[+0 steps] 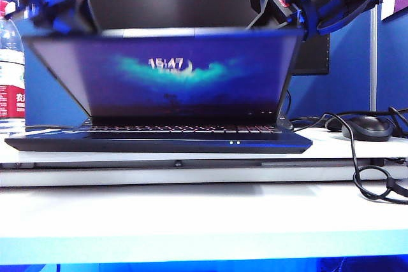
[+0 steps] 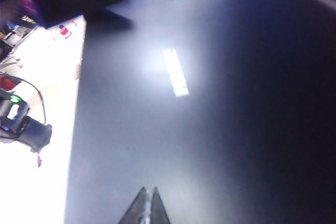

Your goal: Close the lid of the black laptop.

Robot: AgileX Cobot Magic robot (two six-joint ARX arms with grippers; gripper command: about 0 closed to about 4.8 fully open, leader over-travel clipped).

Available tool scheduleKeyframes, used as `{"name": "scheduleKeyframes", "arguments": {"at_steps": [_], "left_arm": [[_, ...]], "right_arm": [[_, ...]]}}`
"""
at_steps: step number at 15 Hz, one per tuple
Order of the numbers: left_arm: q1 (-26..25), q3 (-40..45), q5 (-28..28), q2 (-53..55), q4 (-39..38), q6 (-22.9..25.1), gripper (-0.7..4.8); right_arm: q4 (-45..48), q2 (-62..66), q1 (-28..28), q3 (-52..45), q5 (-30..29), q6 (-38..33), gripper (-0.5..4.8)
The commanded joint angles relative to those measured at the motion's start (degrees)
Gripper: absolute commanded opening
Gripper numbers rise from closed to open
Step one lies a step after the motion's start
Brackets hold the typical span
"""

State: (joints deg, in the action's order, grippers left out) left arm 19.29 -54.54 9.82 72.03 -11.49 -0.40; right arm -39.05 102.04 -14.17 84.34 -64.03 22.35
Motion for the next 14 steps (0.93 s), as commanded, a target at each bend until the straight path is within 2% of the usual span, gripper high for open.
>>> {"name": "scheduleKeyframes", "arguments": {"at_steps": [1,3,6,14], "left_arm": [[0.09,0.04,0.52,2.25,-3.72,0.74,-0.05],[0.11,0.11,0.48,3.08,-4.39,0.94,-0.05],[0.11,0.13,0.48,3.43,-4.50,0.94,-0.05],[0.11,0.13,0.90,3.87,-4.87,1.07,-0.05]], "right_arm": [[-1.09,-0.24,-0.11,0.11,-0.13,0.42,-0.02],[-2.14,-0.24,-0.11,0.04,0.24,0.50,-0.02],[-4.79,-0.20,-0.13,-0.31,5.92,2.14,-0.01],[-2.12,-0.20,-0.15,-8.92,6.69,2.29,-0.02]]}}
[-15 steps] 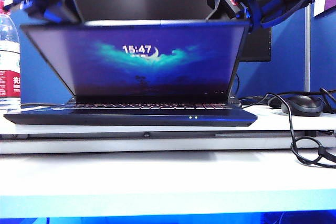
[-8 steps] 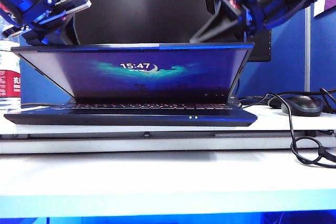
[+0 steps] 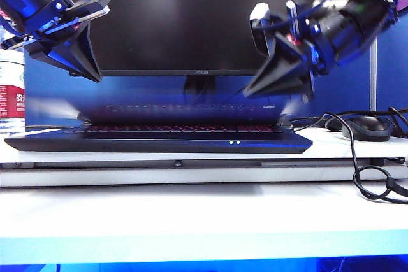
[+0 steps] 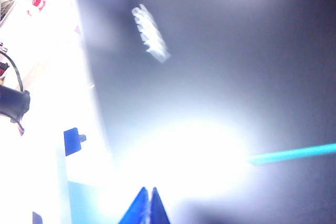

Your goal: Close the lid of the black laptop.

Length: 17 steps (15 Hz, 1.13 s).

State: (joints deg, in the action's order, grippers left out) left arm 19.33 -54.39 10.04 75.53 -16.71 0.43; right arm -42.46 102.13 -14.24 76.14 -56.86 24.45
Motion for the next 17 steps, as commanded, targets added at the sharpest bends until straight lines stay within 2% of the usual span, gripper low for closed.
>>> {"name": "scheduleKeyframes", "arguments": {"at_steps": [1,2,4,6,7,10,12,14,16,17], "left_arm": [[0.07,0.00,0.72,1.14,0.35,0.22,-0.05],[0.07,0.00,0.81,2.08,0.17,0.22,-0.05],[0.09,-0.02,4.42,3.10,0.11,0.20,-0.05],[0.09,-0.02,5.22,2.27,1.20,-0.50,-0.05],[0.09,-0.02,5.31,0.92,1.64,-1.27,-0.06],[0.13,-0.02,5.25,-10.86,0.77,-2.67,-0.06],[0.13,-0.02,4.76,-22.29,-0.74,-3.08,-0.06],[0.15,0.46,0.81,-33.48,-3.06,-4.46,-0.06],[0.15,3.67,-4.26,-45.38,-4.24,-8.66,-0.05],[0.13,6.27,-4.85,-51.36,-4.22,-11.96,-0.05]], "right_arm": [[1.75,-0.31,-0.09,-1.31,-0.48,-0.13,-0.02],[1.70,-0.31,-0.09,-1.51,-0.48,-0.24,-0.02],[2.08,-0.31,-0.11,-1.68,-1.07,-0.92,-0.02],[2.62,-1.22,-0.11,-1.62,-4.76,-2.25,-0.02],[3.56,-2.64,-0.11,-1.62,-6.51,-3.65,-0.02],[8.15,-13.07,-0.09,-1.62,-5.79,-9.11,-0.02],[8.83,-22.45,-0.11,-1.75,-2.91,-10.14,-0.02],[8.09,-31.74,-0.13,-2.60,1.33,-11.08,-0.02],[8.28,-41.24,-0.11,-4.90,8.04,-12.02,-0.02],[9.49,-46.88,-0.11,-7.04,14.10,-12.85,-0.02]]}}
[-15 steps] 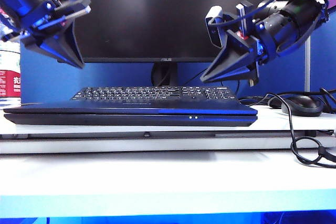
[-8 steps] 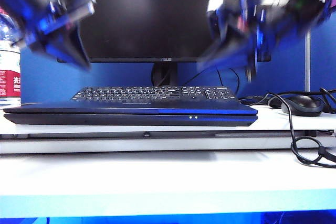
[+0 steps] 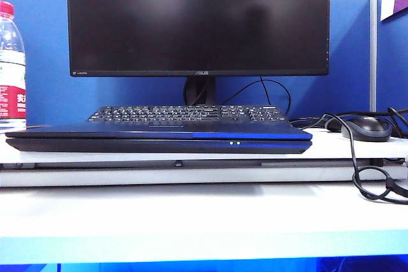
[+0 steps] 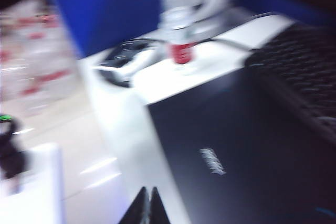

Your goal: Close the lid of the black laptop.

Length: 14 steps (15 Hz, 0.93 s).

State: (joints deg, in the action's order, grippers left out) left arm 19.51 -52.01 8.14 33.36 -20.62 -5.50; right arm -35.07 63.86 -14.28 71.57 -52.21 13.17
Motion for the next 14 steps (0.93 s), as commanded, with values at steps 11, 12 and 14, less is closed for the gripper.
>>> {"name": "scheduleKeyframes", "arguments": {"at_steps": [11,12,14], "left_arm": [[-0.04,19.74,-4.02,-33.00,0.20,-19.15,-0.05],[-0.04,19.74,-2.91,-32.98,-0.44,-19.19,-0.05],[-0.04,19.74,-1.18,-32.98,-2.54,-19.17,-0.05]], "right_arm": [[34.62,-52.92,0.04,-44.19,51.43,-26.47,-0.01],[32.41,-54.42,0.07,-44.65,51.34,-26.49,-0.01],[26.73,-56.85,0.04,-44.65,50.60,-26.49,-0.01]]}}
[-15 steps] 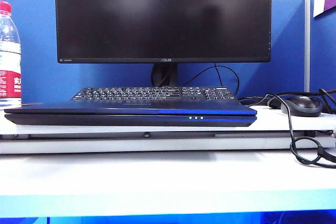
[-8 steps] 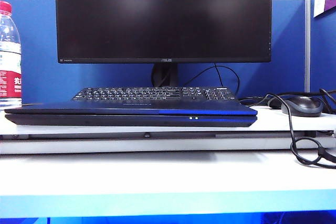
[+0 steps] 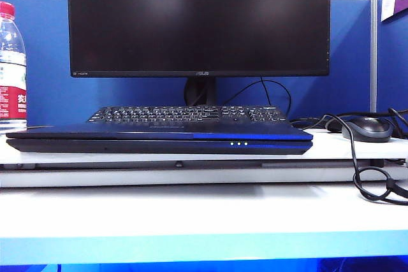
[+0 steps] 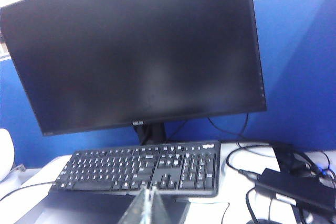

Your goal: Close the lid of the black laptop.

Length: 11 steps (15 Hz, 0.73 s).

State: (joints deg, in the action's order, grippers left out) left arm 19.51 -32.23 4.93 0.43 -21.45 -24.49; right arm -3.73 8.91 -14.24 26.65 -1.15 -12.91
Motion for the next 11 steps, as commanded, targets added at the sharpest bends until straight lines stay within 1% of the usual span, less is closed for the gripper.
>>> {"name": "scheduleKeyframes", "arguments": {"at_steps": [1,6,7,8,9,10,11], "left_arm": [[-0.04,-0.04,2.95,-0.04,-2.45,-0.15,-0.05],[-0.04,-0.04,2.82,-0.07,-3.32,0.09,-0.05],[-0.07,-0.04,2.75,-0.07,-3.78,3.96,-0.05],[-0.07,-0.04,1.40,-0.11,-4.26,12.63,-0.05],[-1.05,-0.02,-2.29,-0.22,-6.21,15.58,-0.05],[-3.02,0.70,-3.28,-0.20,-7.39,16.09,-0.05],[-5.18,2.99,-5.31,-0.22,-5.92,17.42,-0.05]], "right_arm": [[-6.71,-2.73,0.00,0.26,-0.33,-0.42,-0.01],[-13.42,-3.56,0.00,0.26,-0.33,-0.42,-0.01],[-14.19,-3.56,0.00,0.26,-0.33,-0.42,-0.01],[-14.75,-3.58,0.00,0.26,-0.33,-0.39,-0.01],[-14.78,-3.56,0.00,0.26,-0.35,-0.42,-0.01],[-14.75,-3.61,0.00,0.26,-0.31,-0.42,-0.01],[-14.84,-3.54,0.00,0.26,-0.26,-0.42,-0.01]]}}
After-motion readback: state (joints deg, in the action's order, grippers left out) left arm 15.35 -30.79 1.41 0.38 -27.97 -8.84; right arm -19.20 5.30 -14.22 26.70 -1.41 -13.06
